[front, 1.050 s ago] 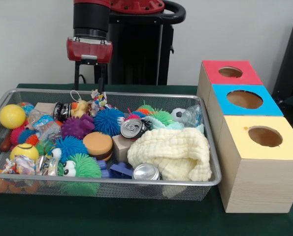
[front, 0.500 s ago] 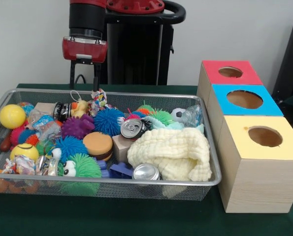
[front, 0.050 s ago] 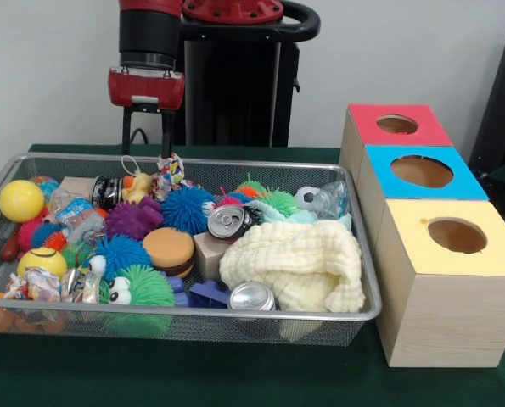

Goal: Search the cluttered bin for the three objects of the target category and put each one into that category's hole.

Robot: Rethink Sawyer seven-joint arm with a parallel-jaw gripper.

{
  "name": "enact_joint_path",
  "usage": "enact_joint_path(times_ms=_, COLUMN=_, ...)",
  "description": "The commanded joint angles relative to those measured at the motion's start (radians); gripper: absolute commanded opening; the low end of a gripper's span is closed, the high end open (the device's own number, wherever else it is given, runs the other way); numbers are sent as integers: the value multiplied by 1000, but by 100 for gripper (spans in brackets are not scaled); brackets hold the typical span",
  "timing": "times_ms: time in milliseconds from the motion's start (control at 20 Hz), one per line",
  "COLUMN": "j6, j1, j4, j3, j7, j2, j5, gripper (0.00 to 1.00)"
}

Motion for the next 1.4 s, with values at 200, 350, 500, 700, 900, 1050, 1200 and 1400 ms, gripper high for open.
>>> enact_joint_path(times_ms=200, j6=-114, j1=19, j4=-78, j3=-7, j7=-91, j2=66, j5=65, gripper=100)
enact_joint_path(times_ms=350, j6=-117, j1=10, j4=-90, j3=1, j7=-84, j2=66, j5=44, gripper=100)
enact_joint_path(times_ms=500, j6=-111, j1=5, j4=-98, j3=7, j7=-70, j2=63, j5=22, gripper=100)
enact_joint_path(times_ms=700, j6=-117, j1=1, j4=-102, j3=7, j7=-70, j2=64, j5=15, gripper=100)
enact_joint_path(times_ms=900, j6=-114, j1=-2, j4=-106, j3=13, j7=-63, j2=62, j5=2, gripper=100)
enact_joint_path(times_ms=1050, j6=-123, j1=-6, j4=-112, j3=12, j7=-70, j2=68, j5=3, gripper=100)
enact_joint_path(times_ms=1200, j6=-122, j1=-10, j4=-118, j3=17, j7=-66, j2=68, j5=-6, gripper=100)
enact_joint_path(times_ms=1400, j6=-116, j1=-10, j4=-122, j3=19, j7=-63, j2=69, j5=-9, gripper=100)
